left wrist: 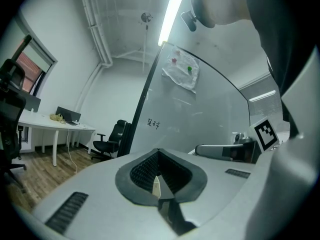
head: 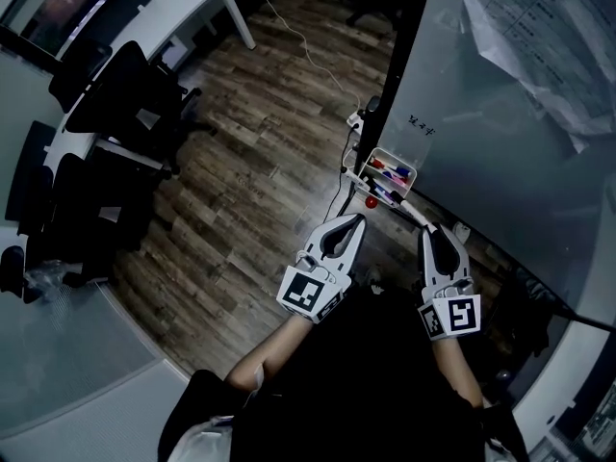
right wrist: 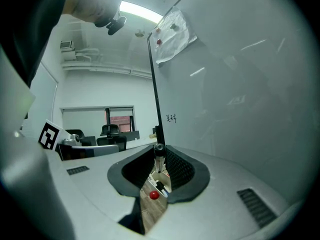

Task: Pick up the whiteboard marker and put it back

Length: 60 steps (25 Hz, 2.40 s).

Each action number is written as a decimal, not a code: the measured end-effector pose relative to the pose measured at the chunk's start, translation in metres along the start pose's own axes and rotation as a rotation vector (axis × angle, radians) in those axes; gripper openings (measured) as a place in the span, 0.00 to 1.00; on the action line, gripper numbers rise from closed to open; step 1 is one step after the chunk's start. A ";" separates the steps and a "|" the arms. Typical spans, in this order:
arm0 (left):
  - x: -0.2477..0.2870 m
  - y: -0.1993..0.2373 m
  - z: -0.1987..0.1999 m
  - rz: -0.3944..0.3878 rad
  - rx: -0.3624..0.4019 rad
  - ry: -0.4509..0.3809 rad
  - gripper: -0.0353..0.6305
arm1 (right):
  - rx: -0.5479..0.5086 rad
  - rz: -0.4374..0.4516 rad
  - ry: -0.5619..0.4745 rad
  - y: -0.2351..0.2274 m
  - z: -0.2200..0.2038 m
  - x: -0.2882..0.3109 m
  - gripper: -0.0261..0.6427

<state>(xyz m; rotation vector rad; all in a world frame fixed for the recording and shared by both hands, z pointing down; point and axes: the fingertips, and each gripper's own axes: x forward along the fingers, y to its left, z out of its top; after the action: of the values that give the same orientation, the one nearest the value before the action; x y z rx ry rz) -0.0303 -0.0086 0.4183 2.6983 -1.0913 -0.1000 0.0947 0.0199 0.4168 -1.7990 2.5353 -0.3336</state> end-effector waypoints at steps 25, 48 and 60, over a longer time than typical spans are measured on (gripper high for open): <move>0.035 0.017 -0.018 -0.004 -0.024 0.054 0.06 | 0.013 -0.003 0.086 -0.021 -0.039 0.020 0.16; 0.050 0.027 -0.025 -0.042 -0.052 0.087 0.06 | 0.042 -0.026 0.145 -0.030 -0.062 0.046 0.16; 0.056 0.035 -0.028 -0.020 -0.077 0.093 0.06 | 0.043 -0.026 0.194 -0.034 -0.075 0.053 0.16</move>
<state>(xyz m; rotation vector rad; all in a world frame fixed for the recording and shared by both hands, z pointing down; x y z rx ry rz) -0.0100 -0.0668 0.4551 2.6175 -1.0125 -0.0190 0.0983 -0.0277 0.5021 -1.8710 2.6063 -0.5868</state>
